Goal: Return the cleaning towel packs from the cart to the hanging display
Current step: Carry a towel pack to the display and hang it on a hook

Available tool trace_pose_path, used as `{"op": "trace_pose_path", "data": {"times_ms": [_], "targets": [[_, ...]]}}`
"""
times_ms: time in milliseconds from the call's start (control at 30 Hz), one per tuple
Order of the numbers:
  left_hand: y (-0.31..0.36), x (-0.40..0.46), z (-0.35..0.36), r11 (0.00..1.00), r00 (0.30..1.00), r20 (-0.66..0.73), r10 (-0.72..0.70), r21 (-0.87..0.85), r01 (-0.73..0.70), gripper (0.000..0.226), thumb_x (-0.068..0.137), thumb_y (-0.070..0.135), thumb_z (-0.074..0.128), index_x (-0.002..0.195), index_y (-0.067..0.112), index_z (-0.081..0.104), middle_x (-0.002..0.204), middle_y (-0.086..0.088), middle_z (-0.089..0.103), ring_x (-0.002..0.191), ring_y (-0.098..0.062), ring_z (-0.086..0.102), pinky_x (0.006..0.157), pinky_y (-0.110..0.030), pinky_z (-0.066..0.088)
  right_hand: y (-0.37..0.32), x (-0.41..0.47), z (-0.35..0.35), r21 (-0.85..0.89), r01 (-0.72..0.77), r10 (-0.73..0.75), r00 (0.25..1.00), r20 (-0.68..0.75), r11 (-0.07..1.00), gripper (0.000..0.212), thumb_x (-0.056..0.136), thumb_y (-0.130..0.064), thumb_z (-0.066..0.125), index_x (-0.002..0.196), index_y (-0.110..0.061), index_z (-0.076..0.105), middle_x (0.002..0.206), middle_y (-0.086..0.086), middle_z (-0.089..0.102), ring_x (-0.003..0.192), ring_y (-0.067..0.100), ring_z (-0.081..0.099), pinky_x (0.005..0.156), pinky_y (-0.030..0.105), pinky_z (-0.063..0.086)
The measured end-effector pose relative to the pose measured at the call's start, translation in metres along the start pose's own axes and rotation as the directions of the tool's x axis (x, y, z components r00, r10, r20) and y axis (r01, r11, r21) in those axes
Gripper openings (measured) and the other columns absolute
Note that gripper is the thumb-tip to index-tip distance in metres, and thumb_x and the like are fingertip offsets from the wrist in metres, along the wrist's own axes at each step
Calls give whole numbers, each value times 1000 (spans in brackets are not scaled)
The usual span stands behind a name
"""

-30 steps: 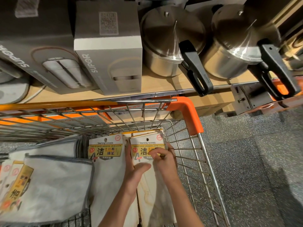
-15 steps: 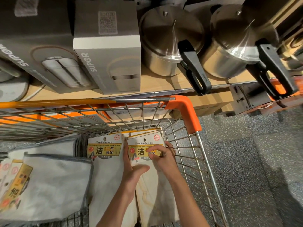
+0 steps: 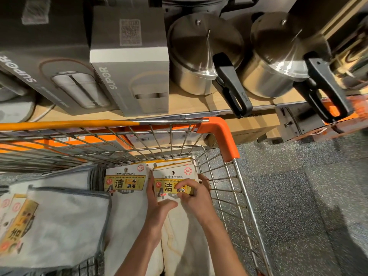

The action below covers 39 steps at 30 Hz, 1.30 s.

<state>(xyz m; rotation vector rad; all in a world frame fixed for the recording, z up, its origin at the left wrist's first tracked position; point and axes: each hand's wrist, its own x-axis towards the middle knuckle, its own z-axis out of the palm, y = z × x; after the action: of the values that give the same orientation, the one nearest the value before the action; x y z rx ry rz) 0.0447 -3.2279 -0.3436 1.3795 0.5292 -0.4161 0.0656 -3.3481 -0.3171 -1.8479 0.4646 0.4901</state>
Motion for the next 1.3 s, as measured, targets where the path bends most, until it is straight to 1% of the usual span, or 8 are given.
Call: {"op": "trace_pose_path", "data": {"times_ms": [133,367,467,700,833,1000,1133,1300], "targets": [[-5,3,-3,1000,1000,-6,-21,-3,21,99,75,-22,50,145,43,23,129,19,53,105,10,57,73,-7,48,4,3,2,-94,53,-56,998,-28,994,38,78,2,69,82,-35,68,130,-4,44,110,-38,11,84,-13,14],[-7,0,-5,1000,1000,11,-22,-2,22,102,62,0,58,143,49,20,128,22,51,108,11,52,78,-13,43,-1,3,0,64,-5,0,998,70,998,30,80,11,60,89,-14,74,110,-2,64,105,11,58,88,19,49],[-6,0,-4,999,1000,-3,-23,-35,23,100,70,-14,55,145,41,20,131,16,51,102,12,55,72,-6,46,-7,2,1,-9,45,-45,999,-1,999,35,74,14,61,79,-19,73,120,5,56,115,11,48,88,0,33],[37,-28,-10,989,1000,5,3,-147,-2,101,61,7,69,145,39,25,147,3,41,126,-11,48,87,-23,47,-45,-37,-3,45,163,-158,982,-103,986,52,72,18,62,64,-33,67,127,3,39,124,14,43,102,10,30],[87,-49,-13,981,989,14,148,-126,-145,108,54,26,82,146,37,26,146,-7,42,126,-22,49,102,-40,45,-94,-67,-17,108,256,-243,963,-118,961,55,72,16,65,58,-37,66,124,-4,41,118,-4,42,99,6,31],[160,-81,-11,939,938,53,343,-10,-343,89,56,21,78,134,35,37,118,13,67,110,-12,63,88,-25,52,-169,-110,-54,157,390,-379,920,-97,907,41,67,17,69,59,-23,68,107,10,59,94,-12,54,79,1,36],[213,-118,-9,881,881,93,464,57,-470,91,72,18,77,136,54,22,136,20,52,123,0,51,98,-18,43,-218,-141,-80,125,454,-448,891,-73,882,38,67,9,74,59,-27,70,96,9,66,96,6,56,79,8,41],[277,-157,-5,774,806,57,589,248,-583,79,67,59,64,128,76,16,141,14,24,136,-6,33,113,-41,30,-268,-169,-97,217,454,-438,891,-118,864,32,68,4,75,64,-27,72,85,-7,72,80,-1,64,64,7,45]]}}
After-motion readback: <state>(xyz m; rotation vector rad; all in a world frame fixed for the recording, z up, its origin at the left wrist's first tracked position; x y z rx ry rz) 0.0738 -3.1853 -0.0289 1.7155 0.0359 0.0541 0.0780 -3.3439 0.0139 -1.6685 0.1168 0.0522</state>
